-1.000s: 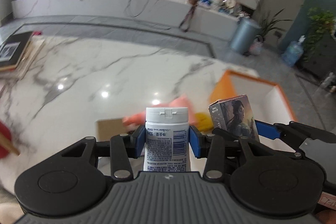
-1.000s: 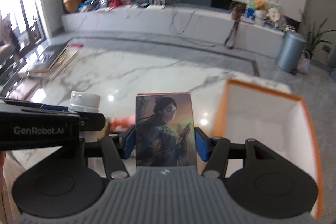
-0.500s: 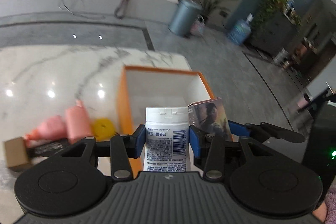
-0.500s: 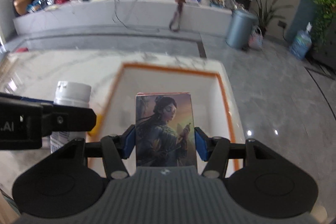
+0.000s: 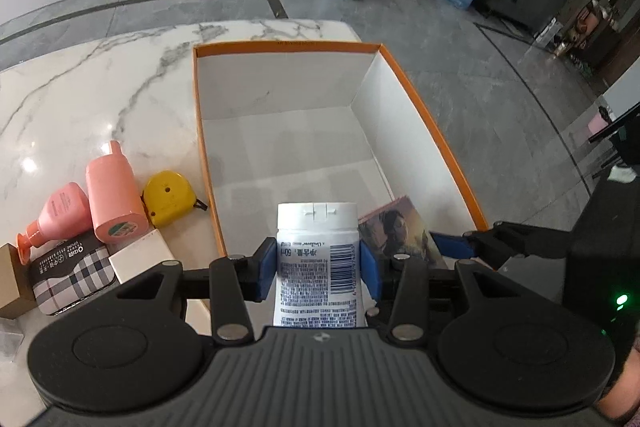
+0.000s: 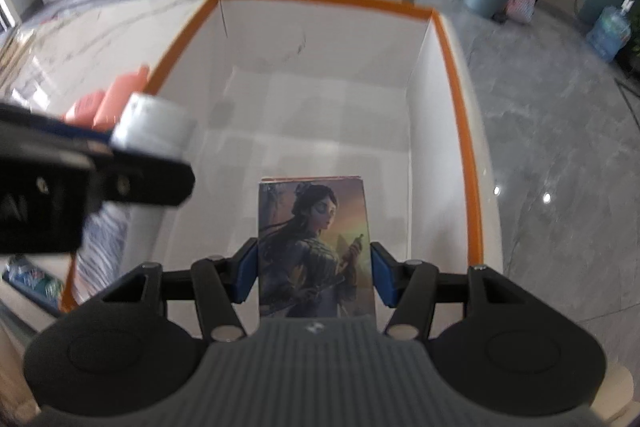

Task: Organize rigid objects
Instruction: 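Carry the card with the right gripper while the left carries the deodorant into the box, then lower and release the card with the right gripper while the left releases the deodorant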

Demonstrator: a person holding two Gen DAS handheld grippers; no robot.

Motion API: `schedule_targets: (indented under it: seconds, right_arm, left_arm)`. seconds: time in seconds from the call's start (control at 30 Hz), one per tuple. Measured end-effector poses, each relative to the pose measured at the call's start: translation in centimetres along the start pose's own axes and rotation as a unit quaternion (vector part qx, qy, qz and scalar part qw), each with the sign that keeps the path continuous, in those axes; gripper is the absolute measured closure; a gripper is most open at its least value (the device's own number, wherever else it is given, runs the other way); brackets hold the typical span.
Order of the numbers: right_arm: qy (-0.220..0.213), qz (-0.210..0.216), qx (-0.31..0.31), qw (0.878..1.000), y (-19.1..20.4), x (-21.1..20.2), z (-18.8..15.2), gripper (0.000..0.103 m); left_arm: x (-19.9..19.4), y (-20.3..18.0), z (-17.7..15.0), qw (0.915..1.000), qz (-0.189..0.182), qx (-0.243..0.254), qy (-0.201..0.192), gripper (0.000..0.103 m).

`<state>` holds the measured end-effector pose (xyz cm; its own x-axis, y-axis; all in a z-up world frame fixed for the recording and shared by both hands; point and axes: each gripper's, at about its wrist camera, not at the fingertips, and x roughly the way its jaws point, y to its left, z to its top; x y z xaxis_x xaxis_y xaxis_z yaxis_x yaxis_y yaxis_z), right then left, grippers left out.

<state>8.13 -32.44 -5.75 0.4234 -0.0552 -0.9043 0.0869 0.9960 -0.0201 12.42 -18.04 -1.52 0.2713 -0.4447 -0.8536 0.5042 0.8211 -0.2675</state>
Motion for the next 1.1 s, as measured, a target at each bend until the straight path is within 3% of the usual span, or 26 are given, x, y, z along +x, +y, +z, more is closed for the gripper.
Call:
schedule_targets:
  seconds: [0.2, 0.43, 0.67, 0.93, 1.1]
  right_arm:
    - [0.039, -0.003, -0.011, 0.999, 0.3, 1.5, -1.5, 0.045]
    - [0.043, -0.002, -0.011, 0.999, 0.6, 2.2, -1.5, 0.045]
    - [0.051, -0.004, -0.004, 0.999, 0.4, 2.8, -1.6, 0.045]
    - [0.056, -0.005, 0.007, 0.998, 0.1, 3.3, -1.5, 0.045]
    - [0.058, -0.008, 0.013, 0.998, 0.0, 3.6, -1.3, 0.047]
  left_arm:
    - [2.3, -0.6, 0.2, 0.9993, 0.019, 0.004, 0.033, 0.053]
    - [4.0, -1.3, -1.6, 0.9959, 0.061, 0.040, 0.054, 0.054]
    - [4.2, -2.2, -2.1, 0.9925, 0.080, 0.075, 0.054, 0.052]
    - [4.1, -2.3, -1.9, 0.9926, 0.075, 0.082, 0.050, 0.048]
    - [3.3, -2.1, -2.0, 0.9943, 0.067, 0.077, 0.031, 0.038]
